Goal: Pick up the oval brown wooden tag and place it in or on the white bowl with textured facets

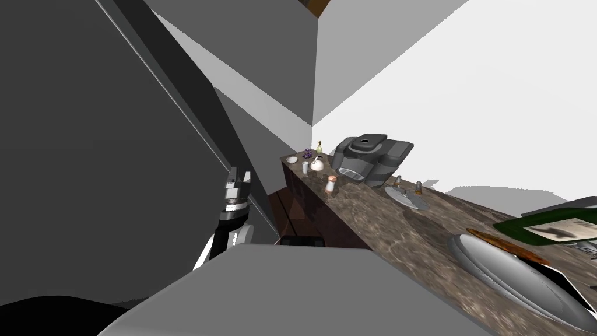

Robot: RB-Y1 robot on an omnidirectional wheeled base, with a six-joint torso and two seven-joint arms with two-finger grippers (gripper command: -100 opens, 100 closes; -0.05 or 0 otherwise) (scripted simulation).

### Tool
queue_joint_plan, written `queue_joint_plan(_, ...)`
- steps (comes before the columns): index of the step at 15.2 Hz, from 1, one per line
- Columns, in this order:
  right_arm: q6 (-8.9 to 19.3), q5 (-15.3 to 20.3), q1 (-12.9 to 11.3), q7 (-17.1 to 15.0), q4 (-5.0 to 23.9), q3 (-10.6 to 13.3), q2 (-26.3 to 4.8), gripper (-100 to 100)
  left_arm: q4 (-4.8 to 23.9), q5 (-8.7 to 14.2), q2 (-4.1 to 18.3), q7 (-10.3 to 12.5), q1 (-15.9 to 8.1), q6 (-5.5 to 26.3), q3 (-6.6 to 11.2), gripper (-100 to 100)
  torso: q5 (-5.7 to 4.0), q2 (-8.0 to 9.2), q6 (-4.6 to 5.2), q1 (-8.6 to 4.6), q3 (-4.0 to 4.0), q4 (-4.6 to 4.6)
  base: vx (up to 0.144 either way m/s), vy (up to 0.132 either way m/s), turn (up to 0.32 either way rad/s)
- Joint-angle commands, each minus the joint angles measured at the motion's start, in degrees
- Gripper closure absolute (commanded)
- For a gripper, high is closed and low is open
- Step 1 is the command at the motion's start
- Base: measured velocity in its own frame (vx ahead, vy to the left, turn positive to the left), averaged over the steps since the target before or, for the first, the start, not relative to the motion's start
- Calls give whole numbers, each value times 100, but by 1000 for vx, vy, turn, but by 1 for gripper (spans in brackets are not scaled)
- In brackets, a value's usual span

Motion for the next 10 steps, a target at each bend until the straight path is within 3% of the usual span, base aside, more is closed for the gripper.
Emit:
queue_joint_plan(1,-217,148,-147,-23,150,-35,48,-100,0,0,0,0,0,0,0,0,0,0,0,0,0,0,-21,-11,17)
queue_joint_plan(4,-413,182,-210,3,319,-58,59,-100,0,0,0,0,0,0,0,0,1,-1,-1,1,-1,-1,-24,-16,21)
queue_joint_plan(5,-289,180,-187,-28,221,-46,56,-100,0,0,0,0,0,0,0,0,1,-2,-2,0,-1,-1,-14,-13,11)
queue_joint_plan(10,-328,161,-178,-11,249,-45,50,-100,0,0,0,0,0,0,0,0,1,-11,-1,6,-7,-3,0,0,0)
